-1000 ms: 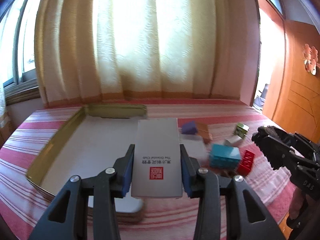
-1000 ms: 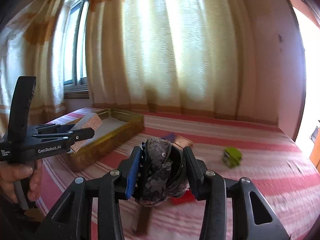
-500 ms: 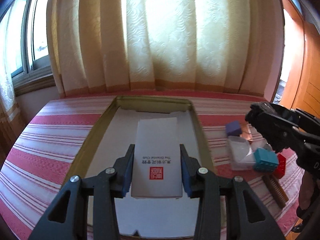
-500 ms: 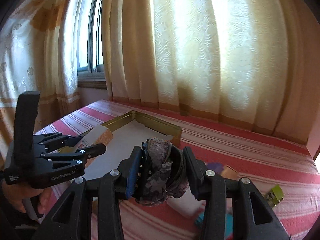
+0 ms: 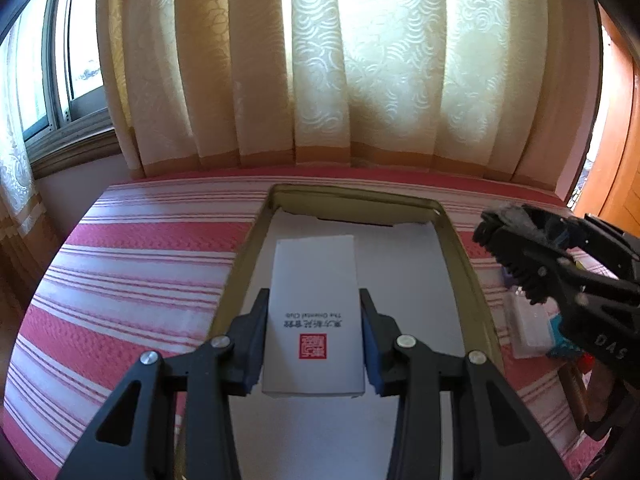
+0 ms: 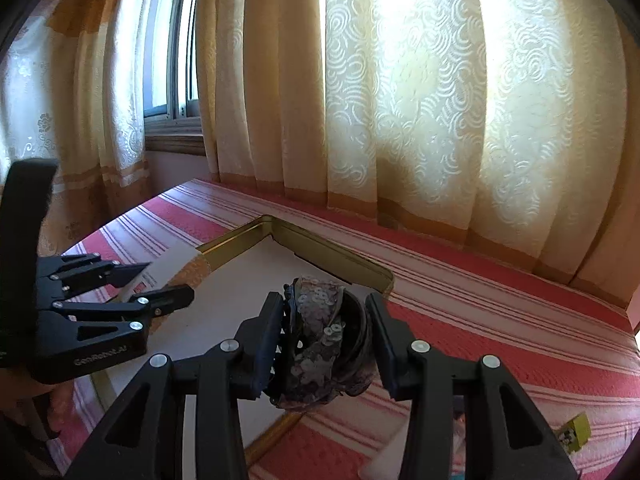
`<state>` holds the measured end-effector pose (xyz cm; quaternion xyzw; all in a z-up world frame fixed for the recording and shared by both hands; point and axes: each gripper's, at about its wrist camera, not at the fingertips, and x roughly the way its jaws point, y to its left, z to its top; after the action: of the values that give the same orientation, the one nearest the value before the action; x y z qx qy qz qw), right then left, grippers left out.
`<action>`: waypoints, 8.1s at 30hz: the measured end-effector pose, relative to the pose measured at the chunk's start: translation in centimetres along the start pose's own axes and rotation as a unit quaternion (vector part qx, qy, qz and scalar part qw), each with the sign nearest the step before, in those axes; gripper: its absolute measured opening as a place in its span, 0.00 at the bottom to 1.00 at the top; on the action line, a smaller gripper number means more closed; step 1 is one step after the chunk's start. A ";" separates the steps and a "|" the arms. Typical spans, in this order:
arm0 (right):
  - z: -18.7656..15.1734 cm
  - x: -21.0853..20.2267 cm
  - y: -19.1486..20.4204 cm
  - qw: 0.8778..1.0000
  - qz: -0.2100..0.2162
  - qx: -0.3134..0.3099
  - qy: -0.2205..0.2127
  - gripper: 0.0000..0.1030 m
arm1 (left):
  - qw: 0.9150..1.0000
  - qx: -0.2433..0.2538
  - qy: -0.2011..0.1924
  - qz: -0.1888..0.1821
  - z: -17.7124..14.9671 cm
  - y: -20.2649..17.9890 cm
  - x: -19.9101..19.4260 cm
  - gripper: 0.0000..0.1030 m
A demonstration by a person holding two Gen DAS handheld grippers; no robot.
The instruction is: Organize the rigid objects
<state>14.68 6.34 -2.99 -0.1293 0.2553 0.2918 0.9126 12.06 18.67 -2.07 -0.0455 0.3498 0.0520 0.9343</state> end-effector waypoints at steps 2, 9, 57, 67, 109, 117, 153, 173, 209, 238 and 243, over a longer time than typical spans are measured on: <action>0.5 1.0 0.0 1.000 0.004 0.004 0.010 0.44 | 1.000 0.006 0.009 0.003 0.6 0.1 0.5 0.39; 1.4 4.1 0.2 0.999 0.013 0.021 0.043 0.44 | 0.999 0.002 0.046 0.001 2.0 0.8 2.5 0.39; 0.3 9.6 0.6 0.995 0.005 0.022 0.094 0.50 | 0.994 0.028 0.099 0.041 3.2 1.7 6.8 0.52; 0.5 8.1 -0.3 0.996 0.004 0.029 0.079 0.63 | 0.995 0.026 0.067 0.068 3.2 1.4 5.4 0.87; -20.1 -9.4 -7.2 0.994 -0.017 0.074 0.077 0.43 | 0.993 0.082 -0.034 -0.076 -11.1 -14.4 -6.2 0.99; -20.6 -9.9 -6.7 0.996 -0.016 0.056 0.072 0.40 | 0.993 0.074 -0.042 -0.077 -10.6 -14.4 -6.5 0.99; -19.0 -12.9 -13.2 0.982 -0.120 0.139 -0.040 0.26 | 0.983 0.120 -0.010 -0.136 -8.4 -21.9 -3.1 0.94; -17.1 -11.3 -16.0 0.977 -0.132 0.164 -0.036 0.26 | 0.970 0.154 0.056 -0.183 -7.9 -26.1 0.6 0.75; -17.2 -13.1 -15.4 0.970 -0.152 0.163 -0.101 0.27 | 0.975 0.164 -0.007 -0.148 -8.1 -25.7 -1.6 0.64; -16.9 -12.5 -15.5 0.971 -0.151 0.164 -0.089 0.27 | 0.974 0.130 0.051 -0.178 -7.9 -24.7 0.5 0.64; -16.9 -12.5 -15.5 0.971 -0.151 0.164 -0.088 0.27 | 0.975 0.137 0.046 -0.171 -7.9 -24.8 0.3 0.64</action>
<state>8.64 -18.36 -8.96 0.0111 0.1957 0.1150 0.9738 10.37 -6.87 -7.04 0.0217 0.3831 -0.1591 0.9096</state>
